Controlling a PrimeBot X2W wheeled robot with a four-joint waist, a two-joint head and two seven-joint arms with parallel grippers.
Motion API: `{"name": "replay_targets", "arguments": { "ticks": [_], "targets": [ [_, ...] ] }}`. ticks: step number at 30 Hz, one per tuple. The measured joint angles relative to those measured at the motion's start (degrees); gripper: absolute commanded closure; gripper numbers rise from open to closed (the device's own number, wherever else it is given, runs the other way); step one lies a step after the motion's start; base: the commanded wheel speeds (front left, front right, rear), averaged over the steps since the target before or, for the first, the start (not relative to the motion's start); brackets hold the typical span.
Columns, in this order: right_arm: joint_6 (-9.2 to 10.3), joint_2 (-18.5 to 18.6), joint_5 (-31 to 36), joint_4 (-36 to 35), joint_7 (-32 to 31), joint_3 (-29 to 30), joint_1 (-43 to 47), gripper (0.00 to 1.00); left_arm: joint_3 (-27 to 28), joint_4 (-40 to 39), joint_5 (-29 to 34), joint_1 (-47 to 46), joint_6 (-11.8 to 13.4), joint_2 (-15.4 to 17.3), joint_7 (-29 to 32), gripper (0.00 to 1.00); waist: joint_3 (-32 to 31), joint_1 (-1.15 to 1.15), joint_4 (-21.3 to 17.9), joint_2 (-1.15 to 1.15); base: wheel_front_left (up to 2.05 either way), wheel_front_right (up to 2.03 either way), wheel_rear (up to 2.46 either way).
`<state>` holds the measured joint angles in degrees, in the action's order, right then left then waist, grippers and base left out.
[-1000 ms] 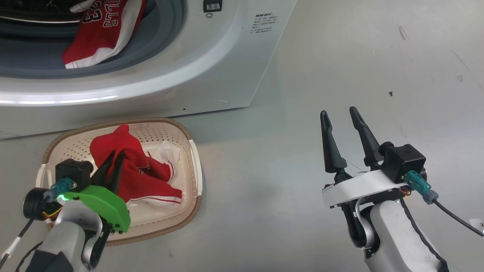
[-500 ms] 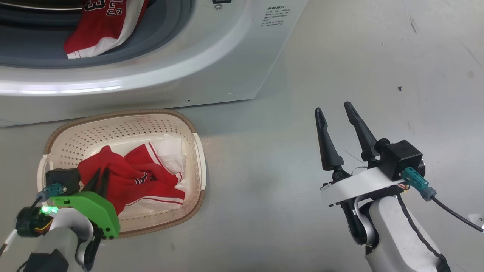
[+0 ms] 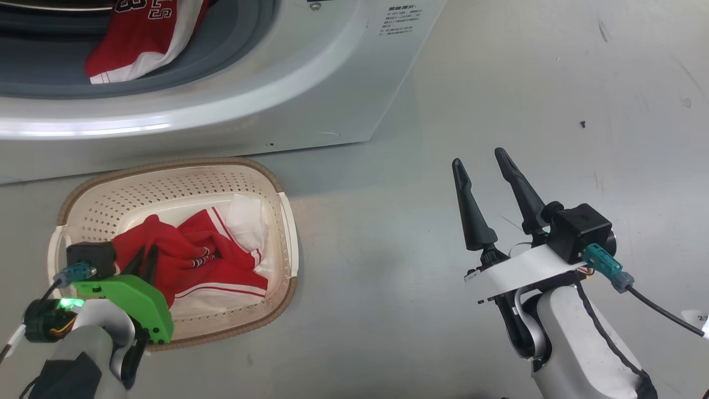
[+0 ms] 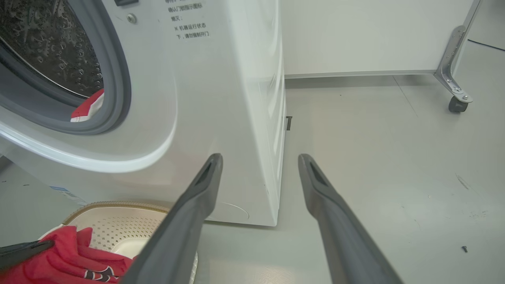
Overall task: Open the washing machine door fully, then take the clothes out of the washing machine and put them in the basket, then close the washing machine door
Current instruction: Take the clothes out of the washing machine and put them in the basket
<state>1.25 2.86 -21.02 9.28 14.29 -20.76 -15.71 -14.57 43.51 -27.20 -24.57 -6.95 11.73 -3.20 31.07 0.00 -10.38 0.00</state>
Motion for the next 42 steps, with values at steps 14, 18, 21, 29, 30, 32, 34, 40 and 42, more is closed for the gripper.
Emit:
{"name": "replay_targets", "arguments": {
  "ticks": [14,18,21,29,30,32,34,40,42],
  "targets": [
    [0.42,0.01,-0.03,0.05,-0.01,-0.09,-0.25,0.0,-3.03,4.44,0.99,-2.41,0.0,-0.96,-2.98,0.0,0.11,0.0,-0.46,0.0,0.0,0.0,0.0],
    [0.43,0.0,-0.09,0.14,-0.01,-0.09,-0.27,0.0,-3.36,5.58,0.88,-3.3,0.0,-1.09,-3.76,0.0,-0.07,0.0,-0.44,0.0,0.0,0.0,0.0],
    [0.44,0.01,-0.11,0.53,0.0,0.1,-0.28,0.0,-3.86,6.59,0.88,-3.38,0.0,-1.36,-4.75,0.0,-0.57,0.0,-0.29,0.0,0.0,0.0,0.0],
    [0.43,0.01,-0.13,1.07,0.0,1.09,-0.29,0.0,-5.39,6.86,-0.09,-3.37,-0.01,-2.97,-8.43,0.0,-3.06,0.0,0.82,0.0,0.0,0.0,0.0],
    [0.42,0.01,-0.13,1.18,0.0,1.3,-0.29,0.0,-5.49,6.71,-0.23,-3.37,-0.09,-3.19,-8.79,0.0,-3.47,0.0,1.05,0.0,0.0,0.0,0.0],
    [0.41,0.01,-0.13,1.47,-0.01,1.65,-0.29,0.0,-5.55,6.57,-0.53,-3.37,-0.36,-3.32,-9.44,0.0,-4.33,0.0,1.54,0.0,0.0,0.0,0.0],
    [0.4,0.02,-0.13,1.8,-0.01,1.94,-0.27,0.0,-5.71,6.21,-0.64,-3.37,-0.38,-3.34,-9.82,0.0,-5.25,0.0,2.08,0.0,0.0,0.0,0.0],
    [0.32,0.02,-0.12,2.78,0.0,3.34,-0.06,0.0,-6.9,4.36,-0.66,-3.36,-0.38,-3.59,-10.56,0.0,-8.3,0.0,4.1,0.0,0.0,0.0,0.0],
    [-0.02,0.02,-0.12,3.03,-0.01,3.83,0.29,0.0,-7.15,3.68,-0.85,-3.32,-0.38,-3.64,-10.57,0.0,-9.36,0.0,4.84,0.0,0.0,0.0,0.0]
  ]
}}
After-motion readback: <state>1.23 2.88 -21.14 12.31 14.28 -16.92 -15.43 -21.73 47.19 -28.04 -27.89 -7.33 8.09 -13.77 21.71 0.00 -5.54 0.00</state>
